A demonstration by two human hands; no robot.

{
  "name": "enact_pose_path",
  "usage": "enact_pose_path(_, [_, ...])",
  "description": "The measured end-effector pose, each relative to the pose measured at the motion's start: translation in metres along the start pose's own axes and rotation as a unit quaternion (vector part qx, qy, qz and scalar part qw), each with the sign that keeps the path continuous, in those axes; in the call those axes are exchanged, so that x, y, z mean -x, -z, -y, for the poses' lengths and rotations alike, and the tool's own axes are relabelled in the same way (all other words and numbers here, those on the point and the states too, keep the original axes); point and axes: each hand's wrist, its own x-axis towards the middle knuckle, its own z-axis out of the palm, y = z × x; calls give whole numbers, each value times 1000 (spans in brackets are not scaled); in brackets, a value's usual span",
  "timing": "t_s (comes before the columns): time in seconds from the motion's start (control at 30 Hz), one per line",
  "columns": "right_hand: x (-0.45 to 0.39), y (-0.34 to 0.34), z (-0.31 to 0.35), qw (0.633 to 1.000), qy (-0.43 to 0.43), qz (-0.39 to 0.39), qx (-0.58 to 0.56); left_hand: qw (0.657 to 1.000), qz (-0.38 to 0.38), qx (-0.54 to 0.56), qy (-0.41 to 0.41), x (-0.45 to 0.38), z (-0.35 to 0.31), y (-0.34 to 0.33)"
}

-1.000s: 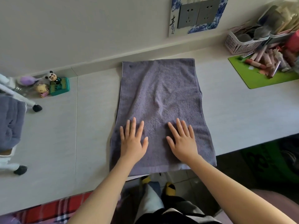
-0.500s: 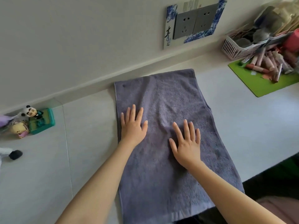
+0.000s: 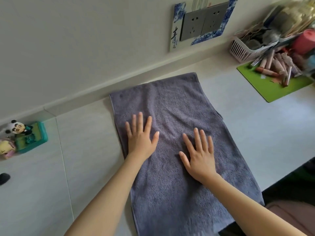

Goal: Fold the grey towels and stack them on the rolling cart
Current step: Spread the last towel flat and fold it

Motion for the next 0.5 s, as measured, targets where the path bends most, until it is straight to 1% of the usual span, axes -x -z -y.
enact_pose_path(0.03, [-3, 0, 2, 1000, 20, 9, 3, 1000, 21, -5, -14, 3, -2, -3])
enact_pose_path(0.07, [-6, -1, 3, 999, 30, 18, 4, 999, 43, -12, -8, 3, -2, -4])
enact_pose_path(0.13, [-7, -3, 1, 999, 22, 34, 6, 996, 77, -19, 32, 2, 1, -3])
enact_pose_path(0.2, [-5, -2, -2, 999, 11, 33, 6, 995, 89, -11, 49, 1, 1, 1])
enact_pose_path(0.23, [-8, 3, -2, 1000, 10, 28, 2, 995, 81, 13, 59, -1, 0, 4])
enact_pose_path(0.27, [-13, 7, -2, 1000, 5, 18, -6, 994, 55, 51, 76, -3, 0, 8])
enact_pose_path(0.3, [-24, 12, -3, 1000, -4, 3, -20, 991, 18, 89, 99, -9, 0, 14])
enact_pose_path(0.37, [-55, 22, -8, 998, -29, -27, -53, 979, -48, 129, 147, -21, 5, 23])
enact_pose_path(0.4, [-74, 26, -13, 996, -41, -31, -71, 971, -56, 143, 183, -31, 8, 27])
enact_pose_path(0.5, [-137, 36, -28, 990, -79, 3, -119, 936, -49, 175, 303, -68, 19, 38])
